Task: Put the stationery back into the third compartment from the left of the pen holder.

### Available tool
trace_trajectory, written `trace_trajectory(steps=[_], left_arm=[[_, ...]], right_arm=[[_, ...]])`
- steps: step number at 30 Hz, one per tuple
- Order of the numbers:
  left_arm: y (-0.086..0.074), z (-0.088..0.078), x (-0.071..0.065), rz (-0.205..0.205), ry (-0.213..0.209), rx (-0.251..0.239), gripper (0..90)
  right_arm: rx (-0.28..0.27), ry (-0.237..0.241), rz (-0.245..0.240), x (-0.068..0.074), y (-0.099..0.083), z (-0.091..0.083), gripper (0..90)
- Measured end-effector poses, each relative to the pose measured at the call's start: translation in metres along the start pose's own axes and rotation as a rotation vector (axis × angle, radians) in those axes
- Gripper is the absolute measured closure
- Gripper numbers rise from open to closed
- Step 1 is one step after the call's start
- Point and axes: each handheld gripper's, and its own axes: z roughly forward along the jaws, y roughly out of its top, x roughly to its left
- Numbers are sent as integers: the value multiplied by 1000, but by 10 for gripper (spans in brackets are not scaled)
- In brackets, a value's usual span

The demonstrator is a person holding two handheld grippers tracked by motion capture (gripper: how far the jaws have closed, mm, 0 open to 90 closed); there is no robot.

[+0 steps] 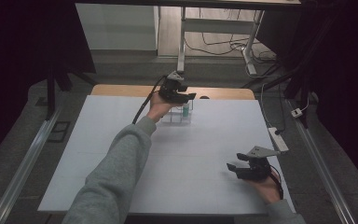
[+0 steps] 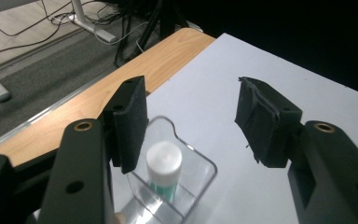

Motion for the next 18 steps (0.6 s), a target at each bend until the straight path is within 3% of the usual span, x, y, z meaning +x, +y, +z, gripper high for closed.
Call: trace_trajectory(steps=[9, 15, 18], left_arm=[[-22, -31, -4, 37, 20, 25, 432], [-44, -62, -10, 70, 40, 35, 431], [-55, -78, -11, 67, 43, 33, 429]], right_arm=[[0, -5, 2, 0, 0, -1, 343], [-3, -2, 4, -1, 0, -1, 343], [0, -6, 3, -1, 0, -1, 342]])
